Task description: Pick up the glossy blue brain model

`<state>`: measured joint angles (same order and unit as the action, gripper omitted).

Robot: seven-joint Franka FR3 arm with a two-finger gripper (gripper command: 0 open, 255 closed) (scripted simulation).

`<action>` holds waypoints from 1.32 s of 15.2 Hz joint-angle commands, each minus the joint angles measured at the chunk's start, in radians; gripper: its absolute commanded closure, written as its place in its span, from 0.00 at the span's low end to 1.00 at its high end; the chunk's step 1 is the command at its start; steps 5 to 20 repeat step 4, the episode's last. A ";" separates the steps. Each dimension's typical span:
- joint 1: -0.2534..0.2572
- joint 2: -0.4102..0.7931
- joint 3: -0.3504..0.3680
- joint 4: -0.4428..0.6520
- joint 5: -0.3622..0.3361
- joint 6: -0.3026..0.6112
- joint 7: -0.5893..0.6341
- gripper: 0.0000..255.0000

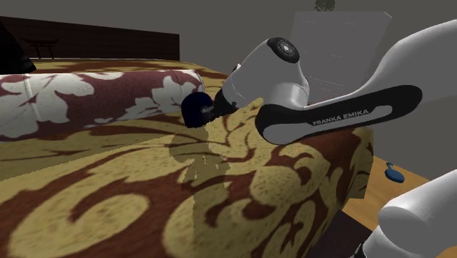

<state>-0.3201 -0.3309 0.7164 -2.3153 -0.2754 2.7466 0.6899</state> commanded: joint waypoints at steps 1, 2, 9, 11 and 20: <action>0.017 -0.008 -0.017 0.018 0.020 -0.025 -0.022 1.00; 0.024 -0.011 -0.024 0.027 0.029 -0.038 -0.032 1.00; 0.025 -0.012 -0.026 0.028 0.030 -0.040 -0.033 1.00; 0.025 -0.012 -0.026 0.028 0.030 -0.040 -0.033 1.00; 0.025 -0.012 -0.026 0.028 0.030 -0.040 -0.033 1.00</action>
